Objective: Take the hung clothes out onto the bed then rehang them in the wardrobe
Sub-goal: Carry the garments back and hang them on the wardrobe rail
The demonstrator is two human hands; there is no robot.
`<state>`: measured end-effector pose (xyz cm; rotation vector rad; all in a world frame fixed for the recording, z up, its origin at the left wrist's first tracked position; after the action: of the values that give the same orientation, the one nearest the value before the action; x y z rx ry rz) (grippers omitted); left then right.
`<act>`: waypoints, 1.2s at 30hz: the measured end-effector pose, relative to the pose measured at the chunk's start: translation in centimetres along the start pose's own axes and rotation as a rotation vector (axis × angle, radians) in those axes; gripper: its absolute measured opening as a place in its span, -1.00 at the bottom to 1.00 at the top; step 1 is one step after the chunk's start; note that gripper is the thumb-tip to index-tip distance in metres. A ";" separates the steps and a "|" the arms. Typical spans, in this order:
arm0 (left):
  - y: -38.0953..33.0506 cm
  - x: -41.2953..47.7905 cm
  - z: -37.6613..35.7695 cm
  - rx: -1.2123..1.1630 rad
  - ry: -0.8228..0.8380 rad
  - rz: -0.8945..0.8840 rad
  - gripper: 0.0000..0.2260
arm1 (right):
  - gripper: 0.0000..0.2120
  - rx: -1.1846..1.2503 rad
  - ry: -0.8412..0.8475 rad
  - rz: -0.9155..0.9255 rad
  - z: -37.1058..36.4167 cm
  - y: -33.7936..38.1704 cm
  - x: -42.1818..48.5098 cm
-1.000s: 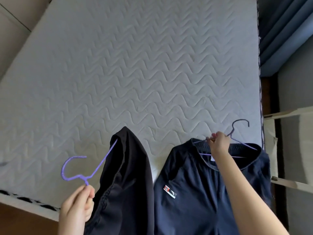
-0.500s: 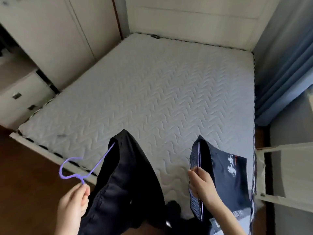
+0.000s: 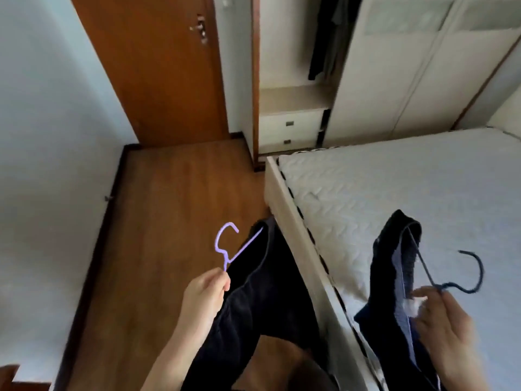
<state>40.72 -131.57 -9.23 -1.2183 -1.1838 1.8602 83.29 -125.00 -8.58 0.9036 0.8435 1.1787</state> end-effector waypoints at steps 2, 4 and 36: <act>0.8 1.4 2.9 -0.028 -0.070 -0.004 -0.80 | -0.74 -0.043 0.032 0.015 -3.5 2.0 2.8; 1.6 3.6 5.1 -0.027 -0.123 -0.019 -0.77 | -0.71 -0.080 0.089 0.047 -7.3 4.1 6.1; -21.5 71.2 20.1 0.010 -0.324 0.038 -0.69 | -0.68 0.006 0.469 0.072 -59.4 29.2 66.3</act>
<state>-5.04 -69.66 -12.65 -0.9628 -1.3247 2.1470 30.28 -47.72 -10.94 0.6726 1.1967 1.4802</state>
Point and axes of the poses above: each hand's wrist, its own x-axis towards the middle knuckle, its own z-axis out of the back of the hand, y = z × x, the point moved 9 cm from there along x, towards the middle knuckle, and after that the axes turned 4 degrees about y, right-handed, at the moved point
